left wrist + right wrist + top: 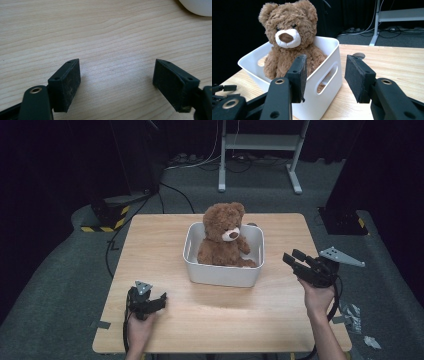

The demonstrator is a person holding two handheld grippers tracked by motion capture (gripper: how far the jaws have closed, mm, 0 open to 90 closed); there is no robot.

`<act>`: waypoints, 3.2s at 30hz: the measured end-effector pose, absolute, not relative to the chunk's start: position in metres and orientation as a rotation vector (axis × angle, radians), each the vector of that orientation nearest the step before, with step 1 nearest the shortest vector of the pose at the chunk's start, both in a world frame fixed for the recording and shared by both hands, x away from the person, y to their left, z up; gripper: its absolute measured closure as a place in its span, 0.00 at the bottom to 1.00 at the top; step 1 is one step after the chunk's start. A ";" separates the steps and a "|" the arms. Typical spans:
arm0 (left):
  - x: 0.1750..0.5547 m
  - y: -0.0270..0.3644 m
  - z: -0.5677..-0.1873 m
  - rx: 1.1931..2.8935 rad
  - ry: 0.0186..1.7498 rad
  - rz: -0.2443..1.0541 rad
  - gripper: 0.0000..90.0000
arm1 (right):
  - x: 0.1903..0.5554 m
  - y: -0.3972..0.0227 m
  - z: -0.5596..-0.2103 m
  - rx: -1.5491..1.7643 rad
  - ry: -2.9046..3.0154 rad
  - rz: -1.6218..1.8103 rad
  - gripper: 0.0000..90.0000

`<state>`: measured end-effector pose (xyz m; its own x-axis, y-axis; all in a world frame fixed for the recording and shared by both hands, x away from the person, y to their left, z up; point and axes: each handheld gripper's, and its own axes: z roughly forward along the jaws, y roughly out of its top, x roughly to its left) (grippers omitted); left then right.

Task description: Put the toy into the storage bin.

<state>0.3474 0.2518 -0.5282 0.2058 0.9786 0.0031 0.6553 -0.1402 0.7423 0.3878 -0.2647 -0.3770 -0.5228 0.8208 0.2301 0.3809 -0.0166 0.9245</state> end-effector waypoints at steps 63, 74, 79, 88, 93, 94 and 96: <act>0.347 0.252 -0.528 1.873 1.514 0.676 0.25 | 0.369 -0.277 -0.420 1.357 1.899 1.521 0.58; 0.348 0.252 -0.528 1.873 1.512 0.678 0.25 | 0.368 -0.277 -0.433 1.390 1.897 1.510 0.58; 0.347 0.252 -0.528 1.874 1.512 0.678 0.25 | 0.368 -0.278 -0.437 1.400 1.903 1.504 0.58; 0.348 0.252 -0.528 1.874 1.510 0.677 0.25 | 0.368 -0.278 -0.446 1.416 1.908 1.489 0.58; 0.348 0.252 -0.528 1.874 1.510 0.677 0.25 | 0.367 -0.277 -0.452 1.427 1.911 1.476 0.58; 0.347 0.252 -0.528 1.873 1.513 0.678 0.25 | 0.367 -0.277 -0.453 1.432 1.912 1.472 0.58; 0.347 0.252 -0.528 1.870 1.519 0.677 0.25 | 0.367 -0.276 -0.456 1.446 1.913 1.471 0.58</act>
